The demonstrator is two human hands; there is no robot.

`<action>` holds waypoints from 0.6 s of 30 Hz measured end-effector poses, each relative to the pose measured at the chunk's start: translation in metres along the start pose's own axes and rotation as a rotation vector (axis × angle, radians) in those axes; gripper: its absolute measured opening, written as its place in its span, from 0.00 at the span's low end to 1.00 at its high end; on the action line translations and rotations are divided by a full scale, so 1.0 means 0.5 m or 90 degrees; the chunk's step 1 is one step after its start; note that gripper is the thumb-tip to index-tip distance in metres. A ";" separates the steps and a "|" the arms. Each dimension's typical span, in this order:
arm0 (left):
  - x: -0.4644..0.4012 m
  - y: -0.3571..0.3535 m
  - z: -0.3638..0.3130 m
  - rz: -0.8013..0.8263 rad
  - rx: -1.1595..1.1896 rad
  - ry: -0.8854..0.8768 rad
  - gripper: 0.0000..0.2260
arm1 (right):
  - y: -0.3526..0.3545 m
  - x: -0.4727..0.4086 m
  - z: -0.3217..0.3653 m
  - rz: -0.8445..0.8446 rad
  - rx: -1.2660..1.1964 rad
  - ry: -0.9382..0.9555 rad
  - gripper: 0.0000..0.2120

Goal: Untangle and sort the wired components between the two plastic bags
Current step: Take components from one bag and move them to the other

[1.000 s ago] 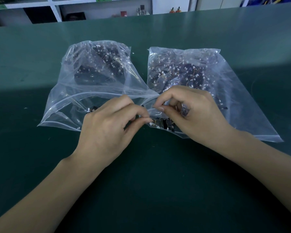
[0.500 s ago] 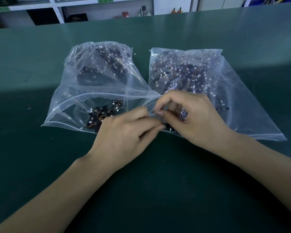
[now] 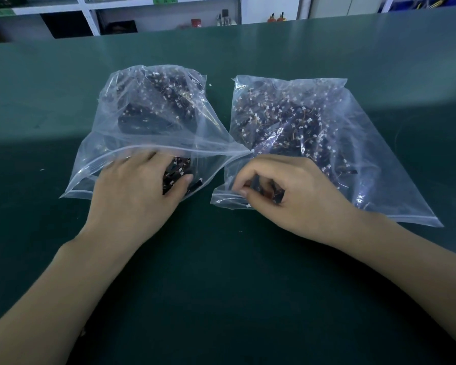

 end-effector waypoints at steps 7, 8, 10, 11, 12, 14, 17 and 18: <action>0.002 0.008 0.005 -0.025 0.040 0.000 0.06 | 0.001 0.001 0.002 -0.008 0.000 0.001 0.08; 0.002 0.010 0.004 -0.027 0.043 -0.001 0.06 | 0.001 0.001 0.002 -0.008 0.001 0.000 0.08; 0.004 0.013 0.004 -0.034 0.048 -0.001 0.06 | 0.002 0.001 0.003 -0.010 0.000 0.000 0.08; 0.003 0.015 0.004 -0.041 0.052 0.001 0.05 | 0.003 0.001 0.003 -0.011 -0.001 -0.001 0.08; 0.003 0.018 0.004 -0.052 0.057 0.004 0.05 | 0.003 0.001 0.003 -0.011 0.000 0.000 0.08; 0.000 0.023 0.004 -0.079 0.077 0.005 0.05 | 0.004 0.001 0.004 -0.014 0.002 0.002 0.07; 0.000 0.026 -0.005 -0.109 0.113 -0.030 0.07 | 0.006 0.000 0.005 -0.021 -0.001 0.003 0.06; 0.001 0.026 -0.010 -0.112 0.125 -0.045 0.09 | 0.006 0.000 0.005 -0.023 -0.002 0.003 0.06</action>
Point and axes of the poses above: each hand's wrist, its own x-axis away from the middle knuckle, its own y-axis out of the back of the hand, z = x × y, the point moved 8 cm from there along -x, towards the middle knuckle, and after that the axes turned 10 degrees about -z, right-handed, at the moved point
